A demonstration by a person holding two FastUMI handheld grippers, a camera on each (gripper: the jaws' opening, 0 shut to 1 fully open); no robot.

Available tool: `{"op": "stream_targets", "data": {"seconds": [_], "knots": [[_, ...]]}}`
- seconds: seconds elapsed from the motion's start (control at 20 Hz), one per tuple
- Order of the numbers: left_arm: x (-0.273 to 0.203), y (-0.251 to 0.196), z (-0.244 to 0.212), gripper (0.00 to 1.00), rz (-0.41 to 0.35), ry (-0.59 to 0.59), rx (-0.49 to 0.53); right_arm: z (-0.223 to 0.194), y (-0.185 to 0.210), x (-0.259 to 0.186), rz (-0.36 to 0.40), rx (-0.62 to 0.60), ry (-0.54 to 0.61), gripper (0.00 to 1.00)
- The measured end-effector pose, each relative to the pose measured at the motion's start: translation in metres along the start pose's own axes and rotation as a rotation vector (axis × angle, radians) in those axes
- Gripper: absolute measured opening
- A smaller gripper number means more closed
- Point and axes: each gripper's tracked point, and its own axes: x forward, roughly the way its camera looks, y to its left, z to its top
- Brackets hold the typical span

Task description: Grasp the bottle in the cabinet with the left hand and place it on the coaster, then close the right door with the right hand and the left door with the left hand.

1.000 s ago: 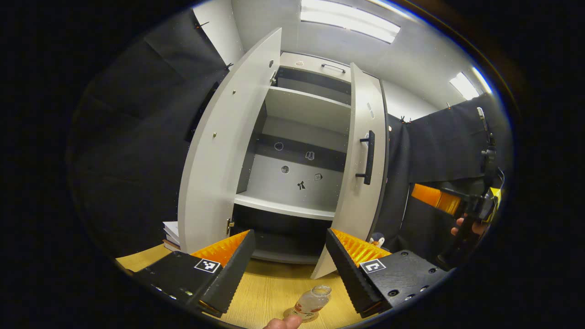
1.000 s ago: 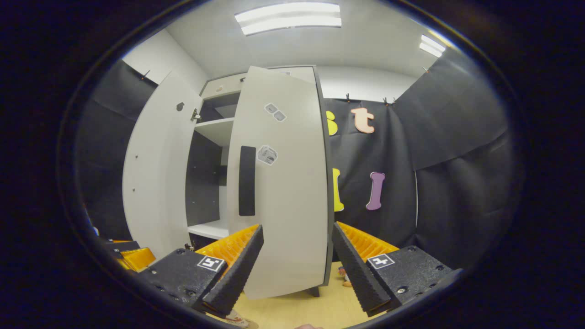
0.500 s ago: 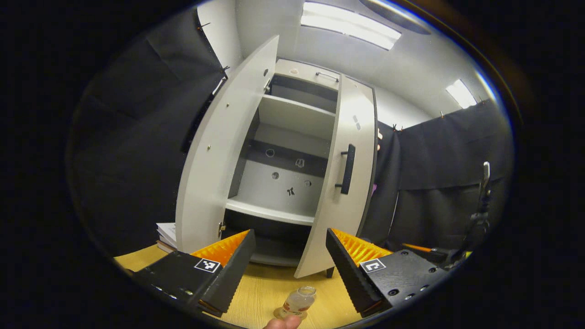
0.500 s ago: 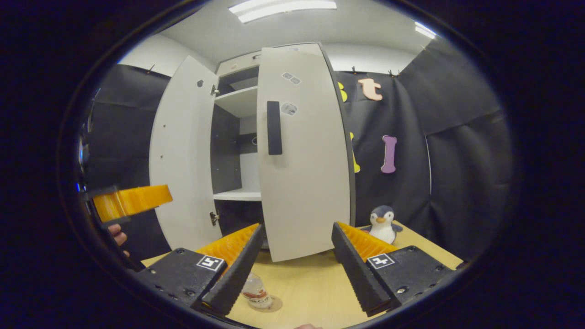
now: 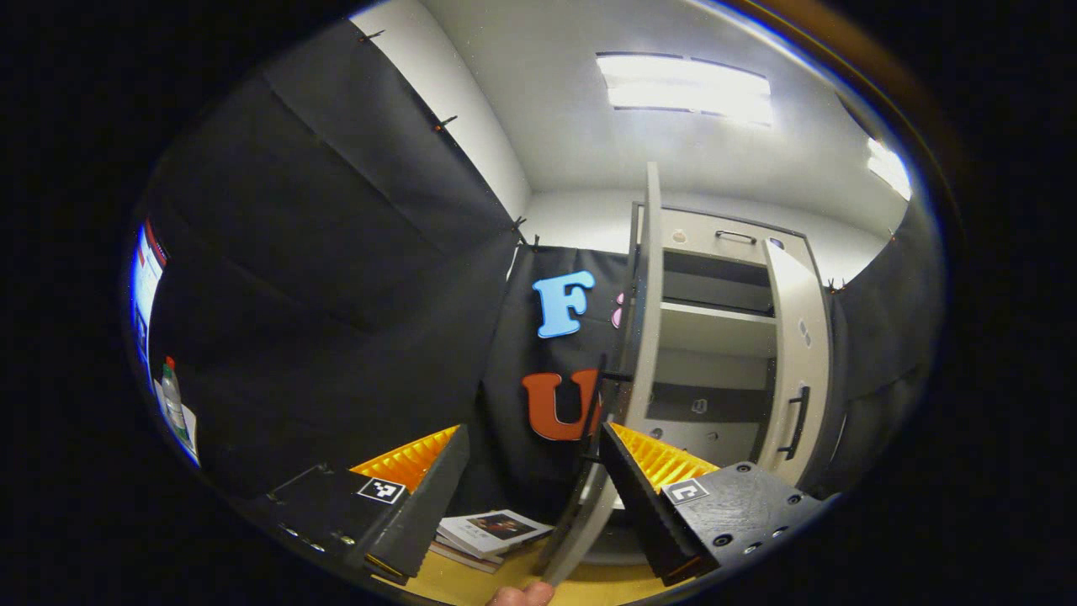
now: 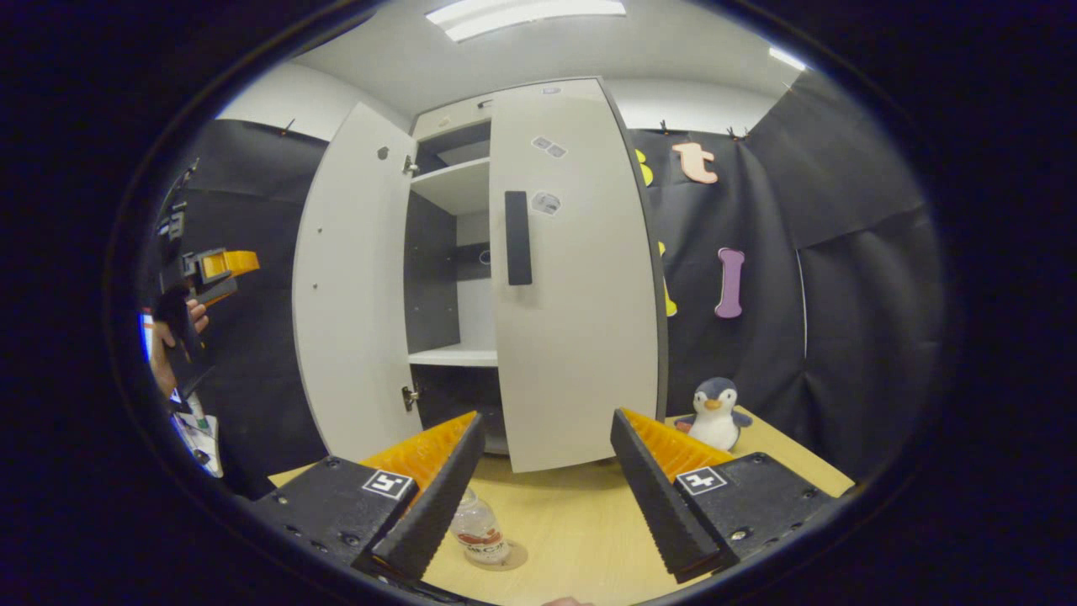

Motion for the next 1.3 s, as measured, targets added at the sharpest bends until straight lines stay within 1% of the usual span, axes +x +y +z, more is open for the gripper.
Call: {"op": "stream_targets", "data": {"seconds": [0.05,0.1,0.2,0.35,0.4,0.5,0.55,0.6,0.65,0.7,0.75,0.8,0.85,1.1,1.3], "knots": [[0.014,0.005,-0.008,0.99,0.010,0.016,0.002,0.001,-0.002,-0.003,-0.003,-0.006,0.000,0.99],[0.026,0.007,-0.012,0.95,0.011,0.030,-0.001,0.003,-0.007,-0.006,-0.011,-0.013,-0.004,0.99],[0.045,0.011,-0.025,0.95,0.021,0.046,-0.003,0.006,-0.018,-0.012,-0.039,-0.026,-0.007,0.99],[0.065,0.019,-0.036,0.95,0.064,0.043,0.032,0.010,-0.034,-0.020,-0.079,-0.021,-0.011,0.99],[0.065,0.020,-0.039,0.99,0.073,0.044,0.037,0.010,-0.039,-0.021,-0.091,-0.020,-0.011,0.99],[0.063,0.019,-0.036,0.99,0.077,0.019,0.016,0.013,-0.044,-0.021,-0.107,-0.022,-0.018,0.99],[0.062,0.019,-0.038,0.99,0.083,0.026,-0.004,0.015,-0.045,-0.020,-0.110,-0.024,-0.020,0.99],[0.063,0.019,-0.036,0.94,0.079,0.025,-0.008,0.015,-0.046,-0.019,-0.111,-0.025,-0.024,0.99],[0.065,0.018,-0.034,0.99,0.069,0.020,0.000,0.016,-0.044,-0.017,-0.108,-0.024,-0.025,0.99],[0.065,0.017,-0.033,0.99,0.067,0.019,0.008,0.016,-0.044,-0.015,-0.107,-0.022,-0.027,0.99],[0.065,0.015,-0.034,0.94,0.063,0.022,0.013,0.017,-0.043,-0.013,-0.105,-0.019,-0.030,0.99],[0.066,0.013,-0.034,0.96,0.055,0.026,0.007,0.018,-0.041,-0.012,-0.102,-0.016,-0.035,0.99],[0.065,0.011,-0.035,0.94,0.044,0.028,-0.011,0.019,-0.039,-0.011,-0.098,-0.014,-0.039,0.99],[0.064,-0.034,-0.044,0.93,-0.042,0.021,-0.104,0.028,-0.035,-0.009,-0.105,-0.071,-0.057,0.99],[0.059,-0.071,-0.050,0.93,-0.113,0.012,-0.144,0.028,-0.037,-0.010,-0.129,-0.072,-0.051,0.99]]}}
